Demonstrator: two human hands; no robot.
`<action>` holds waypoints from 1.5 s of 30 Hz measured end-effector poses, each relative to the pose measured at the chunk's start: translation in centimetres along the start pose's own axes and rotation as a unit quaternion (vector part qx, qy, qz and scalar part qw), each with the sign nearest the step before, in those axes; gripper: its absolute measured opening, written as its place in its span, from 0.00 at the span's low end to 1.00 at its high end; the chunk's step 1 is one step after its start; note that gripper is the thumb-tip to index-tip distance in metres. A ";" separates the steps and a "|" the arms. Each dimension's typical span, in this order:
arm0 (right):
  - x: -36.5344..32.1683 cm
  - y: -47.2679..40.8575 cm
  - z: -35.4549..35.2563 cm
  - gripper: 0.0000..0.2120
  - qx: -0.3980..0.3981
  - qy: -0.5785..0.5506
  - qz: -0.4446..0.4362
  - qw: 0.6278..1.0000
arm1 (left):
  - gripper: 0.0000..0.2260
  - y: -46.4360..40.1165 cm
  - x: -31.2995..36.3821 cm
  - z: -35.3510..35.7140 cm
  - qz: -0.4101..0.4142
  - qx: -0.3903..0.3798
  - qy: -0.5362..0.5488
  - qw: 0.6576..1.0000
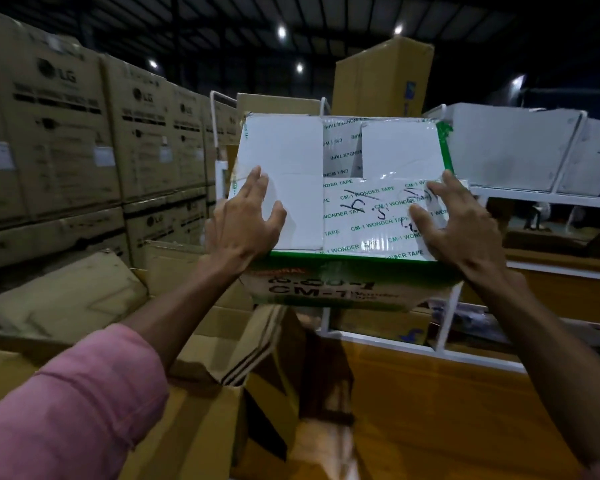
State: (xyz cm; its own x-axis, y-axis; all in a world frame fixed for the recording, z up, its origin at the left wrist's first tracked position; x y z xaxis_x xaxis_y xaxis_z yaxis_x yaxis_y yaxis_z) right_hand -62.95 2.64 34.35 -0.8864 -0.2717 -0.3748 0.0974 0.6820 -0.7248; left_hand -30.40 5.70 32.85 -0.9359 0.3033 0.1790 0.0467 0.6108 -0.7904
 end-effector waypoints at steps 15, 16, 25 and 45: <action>-24.1 0.6 18.5 0.32 -0.068 -0.021 -0.001 0.997 | 0.28 0.0 -29.4 -7.7 -0.047 -0.055 -0.038 0.997; -25.0 1.2 20.3 0.33 -0.084 -0.019 0.006 0.996 | 0.29 0.5 -31.3 -7.5 -0.056 -0.072 -0.038 0.995; -27.8 8.3 32.5 0.32 -0.229 0.043 0.080 0.969 | 0.28 6.3 -42.5 -2.1 -0.099 -0.222 -0.026 0.970; -25.9 14.4 47.4 0.32 -0.370 0.123 0.117 0.913 | 0.37 15.1 -53.5 14.3 -0.138 -0.429 0.026 0.893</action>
State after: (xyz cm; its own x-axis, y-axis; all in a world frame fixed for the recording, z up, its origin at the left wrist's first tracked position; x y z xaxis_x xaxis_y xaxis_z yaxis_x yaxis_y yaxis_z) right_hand -17.14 -12.67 6.17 -0.9644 0.0395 -0.2613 0.0456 0.9988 -0.0175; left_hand 15.38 -11.75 2.94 -0.9364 0.0752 0.3427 0.0882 0.9959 0.0225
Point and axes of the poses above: each hand's wrist, its own y-axis away from the middle knuckle, its own z-axis out of the palm, x = y × z, the point moved 10 cm from there along -y, towards the middle knuckle, and after that the axes turned 10 degrees about z, right-handed, at the moved point
